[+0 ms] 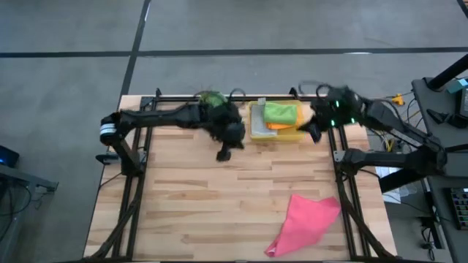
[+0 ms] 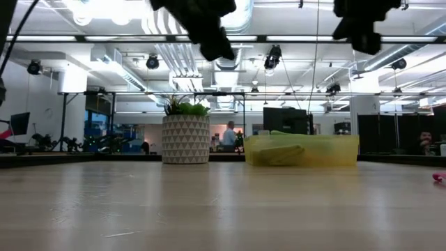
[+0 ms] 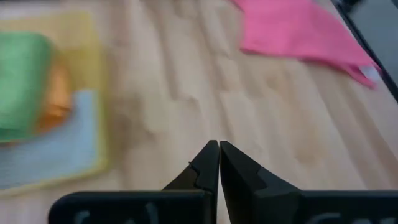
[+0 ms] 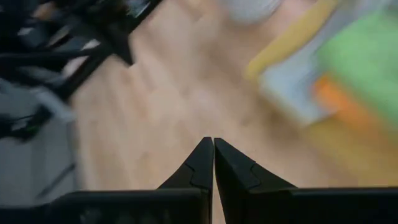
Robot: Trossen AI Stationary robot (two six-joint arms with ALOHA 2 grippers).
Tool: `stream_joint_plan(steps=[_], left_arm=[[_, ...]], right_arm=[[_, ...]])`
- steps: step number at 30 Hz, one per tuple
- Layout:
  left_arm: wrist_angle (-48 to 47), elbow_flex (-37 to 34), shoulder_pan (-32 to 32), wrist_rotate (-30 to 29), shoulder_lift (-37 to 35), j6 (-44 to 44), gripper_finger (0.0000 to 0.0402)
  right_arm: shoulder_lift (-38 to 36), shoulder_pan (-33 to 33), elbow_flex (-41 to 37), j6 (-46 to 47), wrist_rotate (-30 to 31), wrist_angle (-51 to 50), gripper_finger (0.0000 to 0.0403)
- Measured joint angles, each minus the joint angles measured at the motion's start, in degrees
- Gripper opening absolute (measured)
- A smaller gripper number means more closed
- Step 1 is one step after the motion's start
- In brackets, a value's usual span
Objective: Fold microfiber towels
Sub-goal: Fold the pink microfiber cloth
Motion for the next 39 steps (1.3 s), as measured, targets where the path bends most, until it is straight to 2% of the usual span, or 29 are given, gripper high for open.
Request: stream_joint_plan(steps=[4,8,12,17,22,27,30,35,39], left_arm=[[0.5,-8.0,-4.2,0.1,-3.4,-0.4,0.0],[4.1,-16.2,-8.1,0.0,-6.8,-2.9,0.0],[12.4,-23.8,-11.1,0.0,-9.3,-8.6,0.0],[26.9,-31.1,-13.8,0.0,-11.2,-17.0,0.0],[38.1,-35.2,-16.1,0.0,-11.4,-22.1,0.0],[37.9,-35.4,-16.5,1.6,-11.5,-22.5,0.0],[37.9,-35.4,-16.8,1.9,-11.5,-22.7,0.0],[37.7,-35.3,-18.0,2.6,-11.5,-23.0,0.0],[37.2,-35.3,-18.4,3.7,-11.6,-23.0,0.0]], right_arm=[[-5.7,13.1,-7.6,16.6,1.4,4.1,0.0009],[-5.9,27.4,-13.7,30.6,5.7,10.7,0.0009],[-0.5,40.6,-16.2,38.4,7.6,11.3,0.0026],[9.6,51.9,-16.4,38.4,7.6,11.7,0.0101],[21.0,56.3,-16.1,32.6,8.4,12.2,0.0189],[31.9,56.5,-16.0,30.2,13.0,13.2,0.0228],[37.5,55.8,-15.8,30.3,15.3,13.8,0.0229],[43.5,55.4,-13.8,31.1,14.1,12.1,0.0213],[44.6,55.4,-11.4,29.7,13.8,10.1,0.0155]])
